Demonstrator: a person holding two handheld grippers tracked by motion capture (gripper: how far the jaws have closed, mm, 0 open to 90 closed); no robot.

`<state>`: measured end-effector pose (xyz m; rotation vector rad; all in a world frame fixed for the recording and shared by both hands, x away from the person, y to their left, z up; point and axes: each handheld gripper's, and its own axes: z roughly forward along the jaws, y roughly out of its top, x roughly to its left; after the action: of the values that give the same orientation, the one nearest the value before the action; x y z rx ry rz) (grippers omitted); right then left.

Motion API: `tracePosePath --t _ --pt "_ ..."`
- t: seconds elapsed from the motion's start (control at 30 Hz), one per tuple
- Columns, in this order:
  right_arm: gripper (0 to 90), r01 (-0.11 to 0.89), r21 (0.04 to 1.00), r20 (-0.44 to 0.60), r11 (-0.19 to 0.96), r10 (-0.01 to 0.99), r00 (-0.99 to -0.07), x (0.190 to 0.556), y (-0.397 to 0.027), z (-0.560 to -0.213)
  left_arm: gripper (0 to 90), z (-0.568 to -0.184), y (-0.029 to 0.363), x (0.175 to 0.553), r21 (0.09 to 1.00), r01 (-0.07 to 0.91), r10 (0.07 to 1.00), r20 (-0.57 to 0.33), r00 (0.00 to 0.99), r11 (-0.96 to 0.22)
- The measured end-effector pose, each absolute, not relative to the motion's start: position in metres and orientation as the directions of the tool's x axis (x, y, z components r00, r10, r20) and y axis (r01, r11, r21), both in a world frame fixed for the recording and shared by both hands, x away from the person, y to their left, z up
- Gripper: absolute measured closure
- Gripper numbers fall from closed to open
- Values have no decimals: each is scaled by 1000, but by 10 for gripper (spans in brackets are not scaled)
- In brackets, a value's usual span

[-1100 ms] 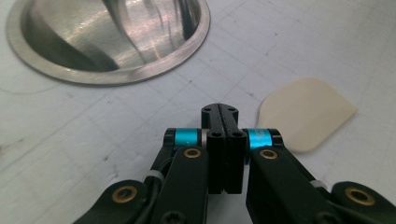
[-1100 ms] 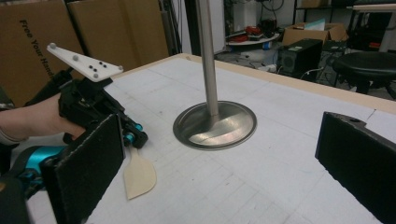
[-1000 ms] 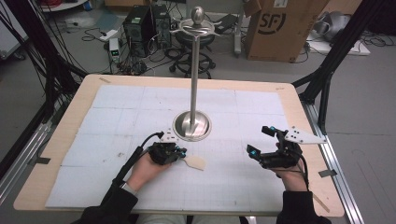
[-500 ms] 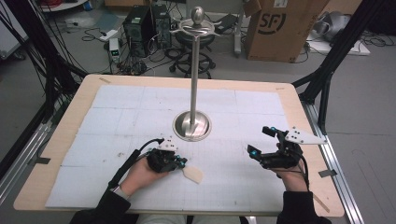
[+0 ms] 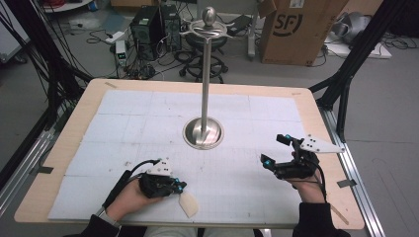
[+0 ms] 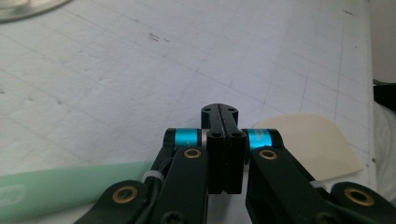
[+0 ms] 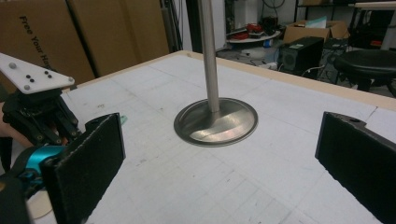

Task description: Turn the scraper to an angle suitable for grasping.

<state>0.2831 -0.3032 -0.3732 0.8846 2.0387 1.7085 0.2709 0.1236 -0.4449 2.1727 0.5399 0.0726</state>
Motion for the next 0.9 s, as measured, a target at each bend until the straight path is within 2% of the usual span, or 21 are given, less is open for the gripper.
tracePosePath --t 0.33,0.63,0.77,0.9 --pt "5 248 965 138 81 646 -750 284 -305 -375 900 -441 167 285 753 440 537 -138 832 -488" --pt "5 248 965 137 83 648 -749 284 -303 -375 900 -446 156 292 752 459 561 -145 815 -473" --pt "5 245 966 133 86 647 -751 285 -302 -375 900 -447 144 297 756 471 568 -162 807 -454" --pt "5 245 966 132 88 645 -753 285 -301 -374 900 -447 126 300 763 448 561 -137 817 -466"
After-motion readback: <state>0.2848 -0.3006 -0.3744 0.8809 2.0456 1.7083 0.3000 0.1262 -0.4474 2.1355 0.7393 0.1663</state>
